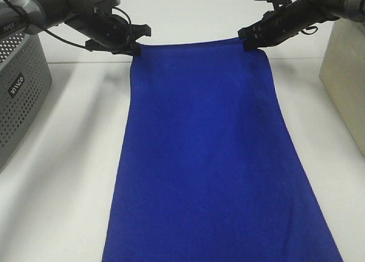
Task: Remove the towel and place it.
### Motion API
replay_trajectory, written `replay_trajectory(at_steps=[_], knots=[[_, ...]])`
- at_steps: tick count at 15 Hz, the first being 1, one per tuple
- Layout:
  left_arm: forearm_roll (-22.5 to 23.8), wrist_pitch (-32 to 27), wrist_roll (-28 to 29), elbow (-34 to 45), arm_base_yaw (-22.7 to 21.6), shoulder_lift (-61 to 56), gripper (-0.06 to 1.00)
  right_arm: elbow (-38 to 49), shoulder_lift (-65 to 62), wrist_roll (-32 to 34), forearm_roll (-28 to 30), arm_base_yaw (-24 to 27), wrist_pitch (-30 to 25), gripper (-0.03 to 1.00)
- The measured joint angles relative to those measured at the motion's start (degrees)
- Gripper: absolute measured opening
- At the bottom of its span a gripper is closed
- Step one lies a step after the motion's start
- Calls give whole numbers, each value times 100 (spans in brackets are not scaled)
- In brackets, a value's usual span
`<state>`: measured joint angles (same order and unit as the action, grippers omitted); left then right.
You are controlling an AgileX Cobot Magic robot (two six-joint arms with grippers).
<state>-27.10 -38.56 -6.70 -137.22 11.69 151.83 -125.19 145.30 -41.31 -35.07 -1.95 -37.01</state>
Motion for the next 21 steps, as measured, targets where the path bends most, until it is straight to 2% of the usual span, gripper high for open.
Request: replay_trajectory(at_steps=[5, 10, 12, 21], knots=[[0, 716, -212, 0, 0, 11, 0, 0, 80, -435, -493, 0, 470, 2], [-109, 1020, -430, 0, 11, 120, 0, 0, 327, -550, -619, -6, 894, 2], [-120, 1306, -516, 0, 69, 212, 0, 0, 350, -785, -762, -6, 1077, 2], [-115, 1587, -653, 0, 86, 281, 0, 0, 561, -968, -1031, -6, 1249, 2]])
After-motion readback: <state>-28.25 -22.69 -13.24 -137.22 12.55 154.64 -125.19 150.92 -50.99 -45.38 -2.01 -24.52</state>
